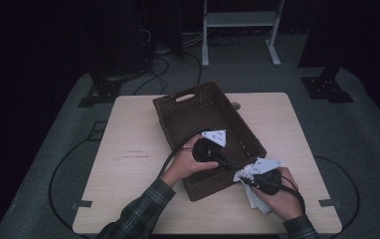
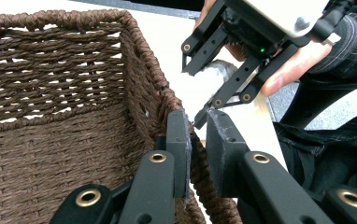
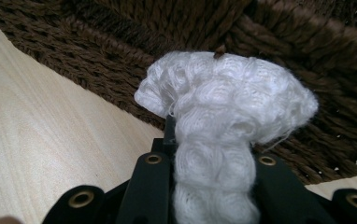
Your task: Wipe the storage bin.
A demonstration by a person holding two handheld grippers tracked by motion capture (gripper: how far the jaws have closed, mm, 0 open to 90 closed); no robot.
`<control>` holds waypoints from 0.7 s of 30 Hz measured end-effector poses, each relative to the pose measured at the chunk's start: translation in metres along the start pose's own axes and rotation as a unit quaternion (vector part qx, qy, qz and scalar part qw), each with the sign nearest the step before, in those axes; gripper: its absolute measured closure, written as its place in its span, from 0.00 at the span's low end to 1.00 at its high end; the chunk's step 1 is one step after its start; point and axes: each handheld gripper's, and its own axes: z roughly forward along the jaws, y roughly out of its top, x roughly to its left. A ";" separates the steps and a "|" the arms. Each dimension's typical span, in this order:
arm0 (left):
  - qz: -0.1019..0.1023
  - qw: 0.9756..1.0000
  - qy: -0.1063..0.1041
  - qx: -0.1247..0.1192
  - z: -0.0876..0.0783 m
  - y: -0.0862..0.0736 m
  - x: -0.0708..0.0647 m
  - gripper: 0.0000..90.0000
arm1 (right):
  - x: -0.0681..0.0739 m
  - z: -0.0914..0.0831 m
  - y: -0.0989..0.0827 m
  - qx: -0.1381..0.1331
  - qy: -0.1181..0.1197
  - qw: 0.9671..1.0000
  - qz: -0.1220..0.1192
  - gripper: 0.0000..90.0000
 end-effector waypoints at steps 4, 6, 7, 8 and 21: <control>0.000 1.000 0.000 0.000 0.000 0.000 0.000 0.88 | 0.001 -0.008 0.004 -0.017 -0.001 1.000 0.005 0.85; 0.000 1.000 0.000 0.000 0.000 0.000 0.000 0.88 | 0.001 -0.012 0.006 -0.030 0.002 1.000 0.008 0.85; 0.000 1.000 0.000 0.000 0.000 0.000 0.000 0.88 | 0.001 -0.014 0.007 -0.034 0.004 0.999 0.012 0.85; 0.000 1.000 0.000 -0.001 0.000 0.000 0.000 0.88 | 0.001 -0.016 0.008 -0.036 0.002 0.999 0.009 0.85; 0.001 1.000 0.002 0.001 0.000 0.000 0.000 0.88 | 0.001 -0.020 0.009 -0.051 0.008 0.999 0.010 0.85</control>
